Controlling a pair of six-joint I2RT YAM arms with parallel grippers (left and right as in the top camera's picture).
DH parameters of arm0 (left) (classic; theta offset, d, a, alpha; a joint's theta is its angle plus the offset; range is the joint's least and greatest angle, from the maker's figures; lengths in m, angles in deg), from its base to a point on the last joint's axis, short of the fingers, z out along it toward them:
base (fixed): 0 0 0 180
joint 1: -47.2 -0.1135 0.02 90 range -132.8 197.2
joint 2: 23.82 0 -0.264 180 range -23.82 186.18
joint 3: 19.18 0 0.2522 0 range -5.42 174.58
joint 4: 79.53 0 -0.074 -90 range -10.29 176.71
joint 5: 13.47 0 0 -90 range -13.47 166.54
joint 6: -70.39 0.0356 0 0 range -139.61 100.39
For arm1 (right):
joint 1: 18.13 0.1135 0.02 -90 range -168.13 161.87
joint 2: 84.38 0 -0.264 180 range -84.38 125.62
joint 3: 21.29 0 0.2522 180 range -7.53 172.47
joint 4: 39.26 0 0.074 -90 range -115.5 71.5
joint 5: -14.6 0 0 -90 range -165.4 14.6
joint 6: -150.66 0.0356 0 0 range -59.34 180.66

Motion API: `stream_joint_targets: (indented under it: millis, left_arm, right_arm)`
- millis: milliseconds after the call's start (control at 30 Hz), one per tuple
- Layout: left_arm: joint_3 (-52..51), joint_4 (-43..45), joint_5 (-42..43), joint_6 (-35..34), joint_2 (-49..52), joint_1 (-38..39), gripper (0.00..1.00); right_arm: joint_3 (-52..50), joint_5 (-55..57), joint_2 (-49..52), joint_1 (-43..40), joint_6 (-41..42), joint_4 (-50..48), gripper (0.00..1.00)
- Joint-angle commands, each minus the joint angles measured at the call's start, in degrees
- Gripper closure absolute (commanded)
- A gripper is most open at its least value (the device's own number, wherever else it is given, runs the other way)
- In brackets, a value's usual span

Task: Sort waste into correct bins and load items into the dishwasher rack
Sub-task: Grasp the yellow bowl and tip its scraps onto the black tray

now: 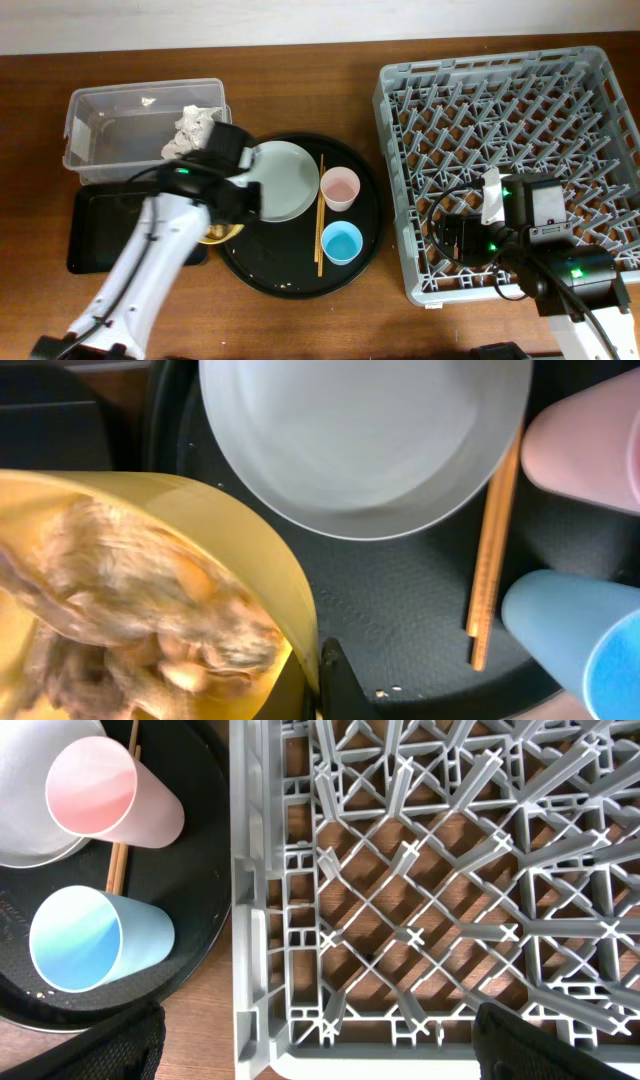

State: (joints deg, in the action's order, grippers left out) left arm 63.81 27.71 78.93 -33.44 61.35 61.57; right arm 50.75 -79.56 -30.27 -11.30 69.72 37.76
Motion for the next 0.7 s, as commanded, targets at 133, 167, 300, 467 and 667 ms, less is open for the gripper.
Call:
stream_joint_targets:
  millis: [133,167,300,467,667]
  left_arm:
    - [0.6,-0.4,41.7,27.8,2.6,-32.1,1.00]
    - [0.0,-0.6,48.0,30.3,5.0,-36.3,1.00]
    - [0.0,-3.9,64.4,31.5,15.9,-47.1,1.00]
    - [-0.1,-6.6,75.7,31.5,21.6,-53.9,1.00]
    - [-0.1,-9.2,87.1,31.0,21.6,-54.3,1.00]
  right_arm:
    - [1.0,0.3,-0.1,-0.2,0.2,0.1,0.01]
    - [1.0,0.3,-0.1,-0.2,0.2,0.1,0.01]
    - [1.0,0.3,-0.1,-0.2,0.2,0.7,0.01]
    - [1.0,0.3,-0.1,-0.2,0.2,0.7,0.01]
    - [1.0,0.3,-0.1,-0.2,0.2,1.1,0.01]
